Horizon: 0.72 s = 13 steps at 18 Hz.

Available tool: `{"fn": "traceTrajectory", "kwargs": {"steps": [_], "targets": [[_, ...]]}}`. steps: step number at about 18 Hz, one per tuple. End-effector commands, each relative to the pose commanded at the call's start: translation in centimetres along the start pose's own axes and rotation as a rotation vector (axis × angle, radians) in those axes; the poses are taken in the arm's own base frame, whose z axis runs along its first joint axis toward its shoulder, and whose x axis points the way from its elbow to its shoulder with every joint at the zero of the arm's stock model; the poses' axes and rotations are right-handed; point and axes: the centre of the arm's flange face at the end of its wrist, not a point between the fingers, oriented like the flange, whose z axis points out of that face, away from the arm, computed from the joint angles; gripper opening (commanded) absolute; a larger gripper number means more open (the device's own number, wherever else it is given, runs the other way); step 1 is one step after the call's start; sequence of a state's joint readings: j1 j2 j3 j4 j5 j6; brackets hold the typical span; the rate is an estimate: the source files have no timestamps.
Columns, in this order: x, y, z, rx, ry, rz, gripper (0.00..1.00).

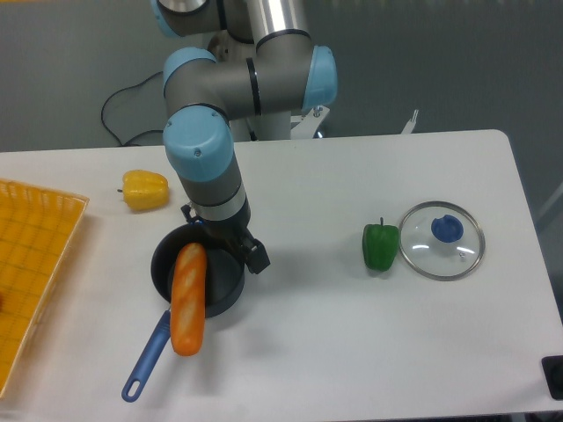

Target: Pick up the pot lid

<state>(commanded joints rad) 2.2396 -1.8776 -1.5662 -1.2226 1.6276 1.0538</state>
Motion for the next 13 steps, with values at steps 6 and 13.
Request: {"fn": "traceTrajectory", "kwargs": {"steps": [6, 13], "targets": [[0.0, -0.2, -0.1, 0.034, 0.008, -0.02, 1.0], [0.6, 0.3, 0.8, 0.089, -0.011, -0.044, 1.0]]}}
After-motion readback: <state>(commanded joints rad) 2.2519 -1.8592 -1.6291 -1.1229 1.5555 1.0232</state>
